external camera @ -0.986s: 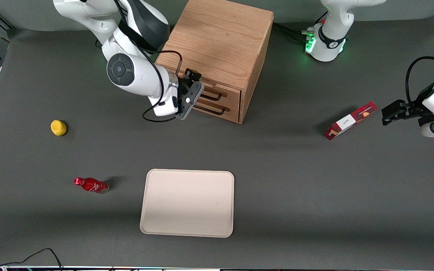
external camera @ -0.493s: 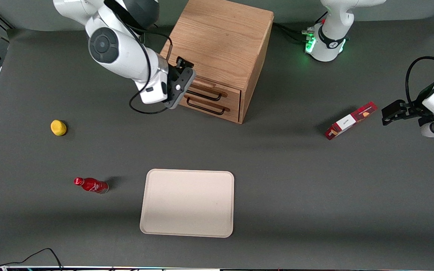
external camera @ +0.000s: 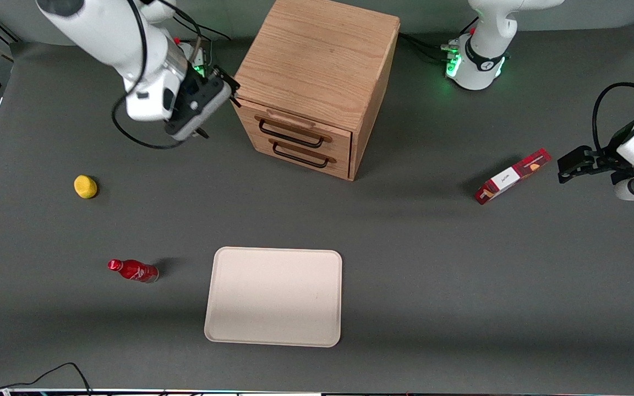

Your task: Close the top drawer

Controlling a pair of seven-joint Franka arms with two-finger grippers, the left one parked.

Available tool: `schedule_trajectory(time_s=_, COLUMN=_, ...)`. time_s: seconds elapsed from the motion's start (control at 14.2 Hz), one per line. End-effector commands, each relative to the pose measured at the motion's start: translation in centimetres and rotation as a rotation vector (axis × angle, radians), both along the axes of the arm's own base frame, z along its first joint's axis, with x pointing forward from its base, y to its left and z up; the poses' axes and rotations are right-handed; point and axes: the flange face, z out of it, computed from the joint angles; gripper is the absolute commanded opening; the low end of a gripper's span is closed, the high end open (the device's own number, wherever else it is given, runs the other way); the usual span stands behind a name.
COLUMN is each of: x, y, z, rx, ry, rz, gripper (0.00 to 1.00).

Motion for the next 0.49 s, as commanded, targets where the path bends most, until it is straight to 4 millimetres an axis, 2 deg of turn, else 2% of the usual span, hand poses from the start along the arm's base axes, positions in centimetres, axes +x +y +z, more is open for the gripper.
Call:
schedule_trajectory(time_s=0.0, x=-1.3, y=-3.9, z=1.1, rx=-0.044, ry=-0.013, rz=-0.156, gripper=1.0)
schedule_trajectory(time_s=0.21, x=-1.3, y=-6.0, z=0.2, rx=-0.082, ry=-0.002, rz=-0.163, gripper=1.0)
schedule_trajectory(time_s=0.35, x=-1.2, y=-7.0, z=1.0, rx=-0.153, ry=-0.049, rz=-0.155, gripper=1.0)
schedule_trajectory(time_s=0.42, x=-0.2, y=-8.7, z=2.1, rx=-0.139, ry=-0.063, rz=-0.198, gripper=1.0)
